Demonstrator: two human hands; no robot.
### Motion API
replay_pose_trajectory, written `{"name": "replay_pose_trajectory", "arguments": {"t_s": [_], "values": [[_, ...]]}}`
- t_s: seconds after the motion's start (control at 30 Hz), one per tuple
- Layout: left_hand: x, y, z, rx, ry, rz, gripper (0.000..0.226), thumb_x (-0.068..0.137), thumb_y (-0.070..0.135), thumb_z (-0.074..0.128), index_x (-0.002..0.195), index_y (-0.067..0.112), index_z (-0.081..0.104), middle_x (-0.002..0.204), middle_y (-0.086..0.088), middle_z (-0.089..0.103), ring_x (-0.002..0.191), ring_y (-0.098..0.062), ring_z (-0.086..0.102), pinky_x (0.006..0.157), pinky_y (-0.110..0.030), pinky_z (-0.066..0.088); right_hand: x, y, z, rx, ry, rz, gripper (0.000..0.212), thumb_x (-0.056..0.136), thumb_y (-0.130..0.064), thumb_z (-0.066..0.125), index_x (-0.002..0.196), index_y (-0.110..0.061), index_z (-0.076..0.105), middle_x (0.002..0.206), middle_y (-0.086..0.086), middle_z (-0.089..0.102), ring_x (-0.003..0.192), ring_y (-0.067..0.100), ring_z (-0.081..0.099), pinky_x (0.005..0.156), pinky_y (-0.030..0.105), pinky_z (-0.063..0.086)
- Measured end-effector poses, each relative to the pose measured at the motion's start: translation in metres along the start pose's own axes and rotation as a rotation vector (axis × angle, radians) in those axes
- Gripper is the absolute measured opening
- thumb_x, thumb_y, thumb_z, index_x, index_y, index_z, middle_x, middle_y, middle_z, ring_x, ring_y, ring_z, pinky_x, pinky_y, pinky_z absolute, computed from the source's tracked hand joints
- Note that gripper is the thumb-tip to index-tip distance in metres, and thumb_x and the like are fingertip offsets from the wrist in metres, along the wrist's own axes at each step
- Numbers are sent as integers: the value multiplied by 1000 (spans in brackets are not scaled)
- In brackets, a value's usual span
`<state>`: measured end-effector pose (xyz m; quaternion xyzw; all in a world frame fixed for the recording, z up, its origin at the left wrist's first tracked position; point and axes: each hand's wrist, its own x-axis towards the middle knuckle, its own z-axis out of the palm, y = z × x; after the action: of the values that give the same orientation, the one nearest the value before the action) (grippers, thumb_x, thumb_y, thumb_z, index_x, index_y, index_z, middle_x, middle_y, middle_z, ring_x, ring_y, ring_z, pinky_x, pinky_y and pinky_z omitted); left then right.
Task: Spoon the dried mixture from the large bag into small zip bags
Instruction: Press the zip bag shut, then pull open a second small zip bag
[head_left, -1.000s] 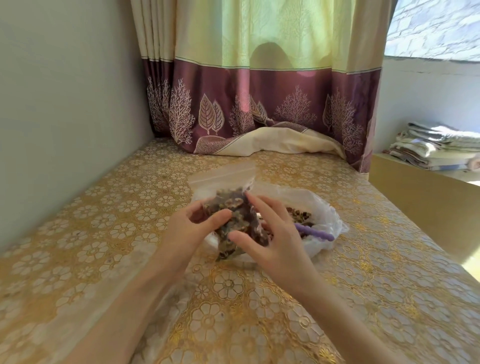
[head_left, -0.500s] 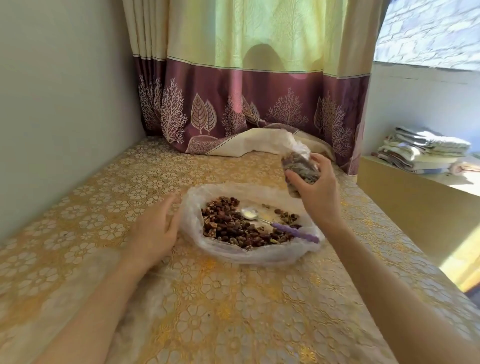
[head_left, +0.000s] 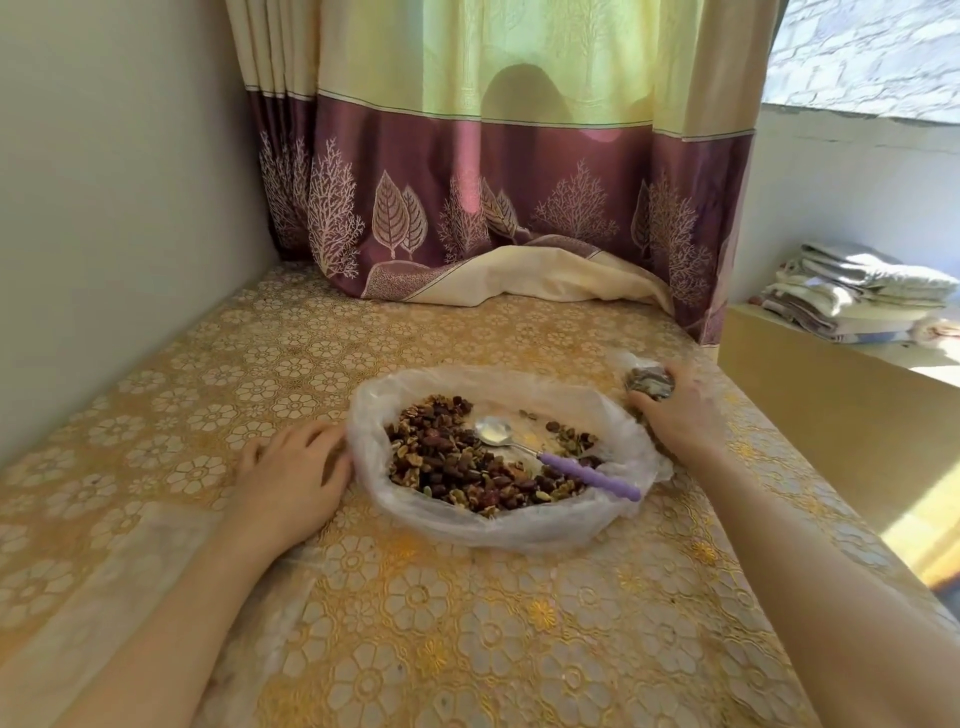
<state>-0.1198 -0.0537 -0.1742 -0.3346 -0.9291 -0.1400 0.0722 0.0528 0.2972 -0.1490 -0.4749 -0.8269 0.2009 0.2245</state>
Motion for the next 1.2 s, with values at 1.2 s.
{"name": "replay_pose_trajectory", "arguments": {"t_s": [1.2], "values": [[-7,-48,-82,-601,168,-38,19,97,21,48,109,28,60,109,12,63,87,-3,58,69,-15,44,-212,-212,111,-98,-535,-1101,42,103,-26,33,139,-5,42,145,13,40,136,30,32,109,36,21]]}}
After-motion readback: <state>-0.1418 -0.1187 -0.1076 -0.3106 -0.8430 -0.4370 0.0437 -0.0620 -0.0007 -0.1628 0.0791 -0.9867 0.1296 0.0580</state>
